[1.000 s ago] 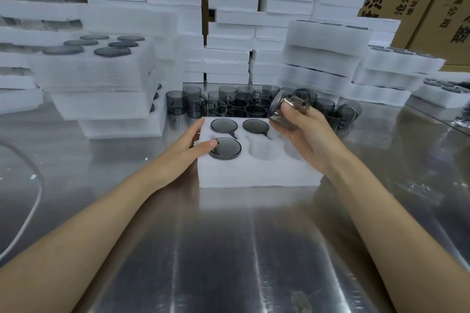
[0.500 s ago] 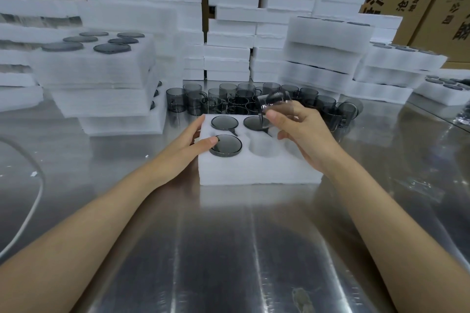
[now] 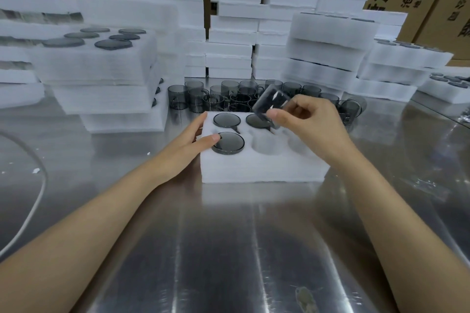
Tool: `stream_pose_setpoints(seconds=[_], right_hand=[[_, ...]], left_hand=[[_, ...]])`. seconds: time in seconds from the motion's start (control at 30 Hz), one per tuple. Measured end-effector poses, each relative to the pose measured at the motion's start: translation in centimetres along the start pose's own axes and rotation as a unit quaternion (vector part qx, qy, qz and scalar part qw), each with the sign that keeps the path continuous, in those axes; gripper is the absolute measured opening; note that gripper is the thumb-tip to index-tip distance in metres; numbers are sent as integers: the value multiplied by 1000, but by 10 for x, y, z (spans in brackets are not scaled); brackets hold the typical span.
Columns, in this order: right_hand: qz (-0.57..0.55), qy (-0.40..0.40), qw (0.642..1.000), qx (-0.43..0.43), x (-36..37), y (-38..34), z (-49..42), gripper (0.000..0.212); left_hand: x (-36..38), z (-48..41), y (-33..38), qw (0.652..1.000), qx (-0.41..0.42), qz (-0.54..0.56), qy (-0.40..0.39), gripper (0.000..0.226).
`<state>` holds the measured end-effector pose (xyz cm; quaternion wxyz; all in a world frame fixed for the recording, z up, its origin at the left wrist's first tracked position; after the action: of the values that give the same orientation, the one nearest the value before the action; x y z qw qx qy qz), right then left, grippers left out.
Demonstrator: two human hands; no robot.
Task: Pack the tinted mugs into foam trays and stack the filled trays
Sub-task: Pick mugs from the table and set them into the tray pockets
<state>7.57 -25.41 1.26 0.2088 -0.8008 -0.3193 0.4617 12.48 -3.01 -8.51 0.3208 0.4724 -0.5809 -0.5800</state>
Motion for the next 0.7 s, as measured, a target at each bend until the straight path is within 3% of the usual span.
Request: stream_pose_setpoints(seconds=[0.13,0.27,0.47,0.7], right_hand=[[166,22,983,-74,1,-17,6,63],[279,-33,952,-120,14,-22,9,53],[303,-87,934,-165,12,-24,11,46],[269,-176,937,-134,22,-8,11,32]], left_hand=[[0,0,-1,1000,-1,-5,1,82],[-1,1,-1,1000,-7,-11,4,85],[-1,1,-1,1000,-3,-8,-1,85],[-1,0,-1,1000,3,-12,-5,84]])
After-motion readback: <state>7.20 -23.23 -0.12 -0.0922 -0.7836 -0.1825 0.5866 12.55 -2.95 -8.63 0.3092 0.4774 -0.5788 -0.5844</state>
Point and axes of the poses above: each hand's wrist, its own z-axis away from the middle knuckle, its own x-axis out of the palm, y = z × x, the point moved 9 cm from there along -z, towards the middle knuckle, and after that the axes turned 10 degrees about z, right-handed, at the moved point
